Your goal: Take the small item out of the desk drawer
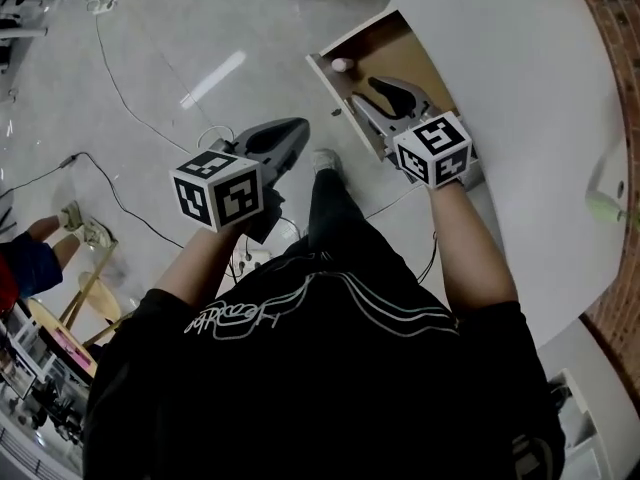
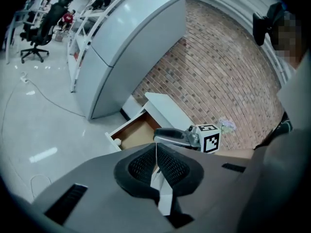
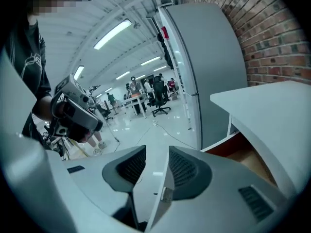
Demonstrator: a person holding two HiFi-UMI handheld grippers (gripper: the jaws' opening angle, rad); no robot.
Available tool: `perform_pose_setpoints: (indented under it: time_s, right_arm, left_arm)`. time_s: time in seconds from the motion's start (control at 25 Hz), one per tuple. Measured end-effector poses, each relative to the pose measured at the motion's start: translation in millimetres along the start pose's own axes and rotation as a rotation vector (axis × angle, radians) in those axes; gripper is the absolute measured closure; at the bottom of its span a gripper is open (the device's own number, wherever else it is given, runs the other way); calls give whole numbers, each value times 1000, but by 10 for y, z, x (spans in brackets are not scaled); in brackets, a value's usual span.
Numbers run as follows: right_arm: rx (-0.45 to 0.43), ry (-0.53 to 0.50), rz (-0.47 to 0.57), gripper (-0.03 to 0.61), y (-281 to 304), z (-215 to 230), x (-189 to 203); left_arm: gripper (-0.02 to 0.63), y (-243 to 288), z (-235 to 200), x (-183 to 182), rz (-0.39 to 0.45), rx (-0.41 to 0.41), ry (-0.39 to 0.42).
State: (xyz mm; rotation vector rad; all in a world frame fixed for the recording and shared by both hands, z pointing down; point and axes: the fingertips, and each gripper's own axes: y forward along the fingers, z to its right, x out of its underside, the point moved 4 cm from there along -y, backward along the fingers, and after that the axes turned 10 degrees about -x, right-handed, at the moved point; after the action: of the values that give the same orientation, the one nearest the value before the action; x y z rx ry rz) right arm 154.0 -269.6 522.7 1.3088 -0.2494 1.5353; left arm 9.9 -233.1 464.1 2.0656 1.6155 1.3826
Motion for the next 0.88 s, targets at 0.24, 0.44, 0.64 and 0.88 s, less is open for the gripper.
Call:
perform_pose_setpoints:
  time_s: [0.24, 0.44, 0.64, 0.88]
  right_arm:
    - [41, -77, -173, 397, 561, 553, 345]
    - [19, -94, -289, 385, 966, 934, 683]
    - [-2, -148, -429, 385, 1235, 1154, 989]
    - [-43, -343, -620, 385, 1435, 1290, 1193]
  left_arm:
    - [589, 256, -395, -135, -5, -24, -113]
    - [589, 400, -721, -85, -27, -61, -153]
    - [589, 466, -927, -49, -35, -93, -191]
    - [589, 534, -1021, -32, -31, -90, -210]
